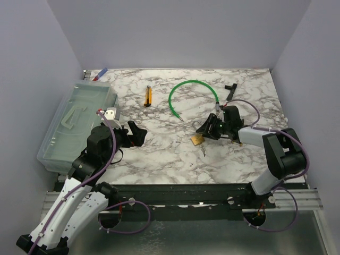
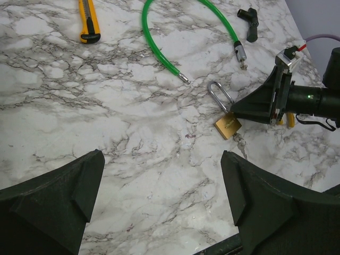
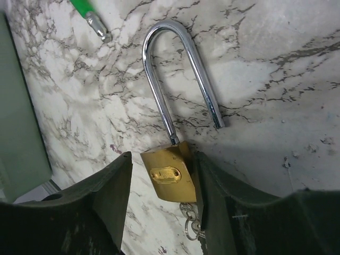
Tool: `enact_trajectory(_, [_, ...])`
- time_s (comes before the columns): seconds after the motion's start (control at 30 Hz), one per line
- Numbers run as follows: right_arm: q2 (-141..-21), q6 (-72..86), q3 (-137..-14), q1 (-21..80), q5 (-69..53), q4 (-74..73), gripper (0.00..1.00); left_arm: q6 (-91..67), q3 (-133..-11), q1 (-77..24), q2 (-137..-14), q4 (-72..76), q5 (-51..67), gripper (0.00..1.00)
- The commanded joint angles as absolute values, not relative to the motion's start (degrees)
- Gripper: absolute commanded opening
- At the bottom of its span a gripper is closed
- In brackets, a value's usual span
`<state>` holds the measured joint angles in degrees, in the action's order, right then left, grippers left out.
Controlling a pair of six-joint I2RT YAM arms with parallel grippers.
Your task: Unlock with the key
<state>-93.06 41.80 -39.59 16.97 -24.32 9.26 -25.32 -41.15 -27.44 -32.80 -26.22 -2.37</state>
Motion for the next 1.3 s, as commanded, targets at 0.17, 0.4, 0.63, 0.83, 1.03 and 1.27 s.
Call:
enact_trajectory(0.17, [-86.5,39.4,-45.0,17.5,-24.6,4.9,0.61,-24.3,-41.8,-27.4,-32.8,-26.1,-3.7,0.99])
enact_trajectory(0.4, [-76.2,36.7,-46.0,17.4,-22.7,0.8,0.75,-24.3,-41.8,-27.4,-32.8,-26.1,-3.6,0.99])
enact_trajectory(0.63, [-64.7,34.5,-45.5,17.5,-19.4,-2.5,1.00,-24.7,-41.7,-27.4,-32.9,-26.1,-3.6,0.99])
enact_trajectory(0.83, [-52.3,33.5,-41.6,17.5,-15.2,-1.8,1.00,-24.8,-41.7,-27.4,-33.0,-26.0,-3.5,0.99])
enact_trajectory(1.03, [-39.7,34.9,-37.2,17.5,-10.5,-1.5,1.00,-24.7,-41.6,-27.4,-33.2,-25.8,-3.4,0.99])
enact_trajectory(1.27, [-28.8,36.5,-35.3,17.4,-2.7,-8.0,1.00,-24.6,-41.5,-27.4,-33.1,-25.7,-3.4,0.99])
